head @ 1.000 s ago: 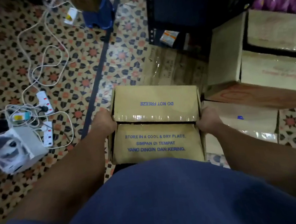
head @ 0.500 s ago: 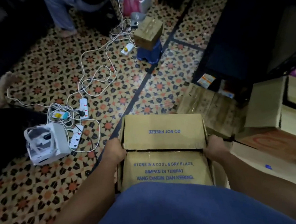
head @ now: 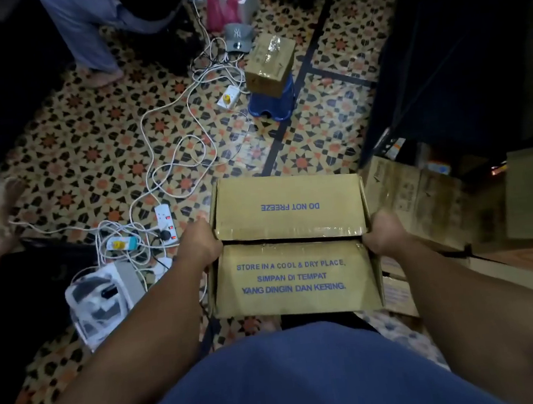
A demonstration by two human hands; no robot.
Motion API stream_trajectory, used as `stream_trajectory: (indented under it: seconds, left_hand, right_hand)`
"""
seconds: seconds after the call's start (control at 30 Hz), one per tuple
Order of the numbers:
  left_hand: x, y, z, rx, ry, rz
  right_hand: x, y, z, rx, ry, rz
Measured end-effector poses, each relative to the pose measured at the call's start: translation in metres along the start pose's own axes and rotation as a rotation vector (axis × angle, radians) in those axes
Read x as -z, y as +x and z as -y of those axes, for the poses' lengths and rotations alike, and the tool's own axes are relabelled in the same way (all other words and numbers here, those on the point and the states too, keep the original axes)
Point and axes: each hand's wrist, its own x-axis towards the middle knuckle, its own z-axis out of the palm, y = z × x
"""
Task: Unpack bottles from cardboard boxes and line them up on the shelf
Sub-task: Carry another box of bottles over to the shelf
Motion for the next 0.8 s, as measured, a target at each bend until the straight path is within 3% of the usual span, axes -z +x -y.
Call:
stream_trajectory:
  seconds: [0.33, 0.8]
  left_hand:
    - [0.071, 0.132, -0.066, -0.043, 0.036, -0.006]
    - [0.181, 0.306, -0.252, -0.215, 0.115, 0.026]
  right_hand:
    - [0.05, 0.112, 0.069, -0.07, 0.145, -0.024]
    - [0.181, 0.254, 0.115, -0.201, 0.247, -0.085]
